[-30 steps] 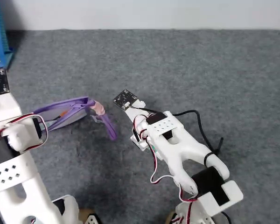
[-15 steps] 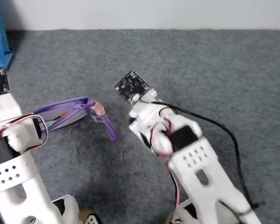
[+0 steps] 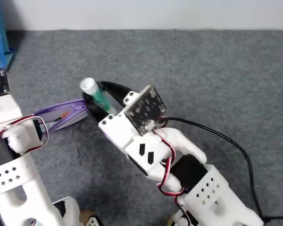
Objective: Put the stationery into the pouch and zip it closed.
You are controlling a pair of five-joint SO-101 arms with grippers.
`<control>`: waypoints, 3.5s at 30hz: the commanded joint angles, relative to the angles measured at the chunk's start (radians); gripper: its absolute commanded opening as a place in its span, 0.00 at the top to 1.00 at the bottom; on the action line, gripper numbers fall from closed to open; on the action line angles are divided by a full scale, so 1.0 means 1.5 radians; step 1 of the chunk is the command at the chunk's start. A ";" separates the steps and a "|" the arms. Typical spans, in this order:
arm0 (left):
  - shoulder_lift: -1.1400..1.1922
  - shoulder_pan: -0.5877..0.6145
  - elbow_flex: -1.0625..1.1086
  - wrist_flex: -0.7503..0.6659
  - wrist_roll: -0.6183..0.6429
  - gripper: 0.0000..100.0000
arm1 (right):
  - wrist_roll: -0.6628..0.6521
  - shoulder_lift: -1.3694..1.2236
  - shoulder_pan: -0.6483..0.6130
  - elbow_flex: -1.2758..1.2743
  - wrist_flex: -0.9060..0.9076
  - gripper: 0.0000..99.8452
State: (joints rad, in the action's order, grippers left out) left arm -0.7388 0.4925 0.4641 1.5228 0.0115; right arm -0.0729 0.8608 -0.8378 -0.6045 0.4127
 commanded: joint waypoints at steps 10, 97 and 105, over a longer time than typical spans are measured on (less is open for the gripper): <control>-0.001 0.003 0.005 -0.017 -0.005 0.99 | 0.062 -0.039 -0.082 -0.080 -0.397 0.99; -0.001 0.006 0.020 -0.035 -0.005 0.99 | 0.168 -0.201 -0.103 -0.208 -0.500 0.99; -0.001 0.021 0.041 -0.060 -0.005 0.99 | 0.168 -0.295 -0.102 -0.120 -0.472 0.99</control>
State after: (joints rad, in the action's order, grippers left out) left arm -0.7403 0.5140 0.4979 1.4814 0.0146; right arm 0.1665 0.4250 -0.9835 -0.8500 -0.3330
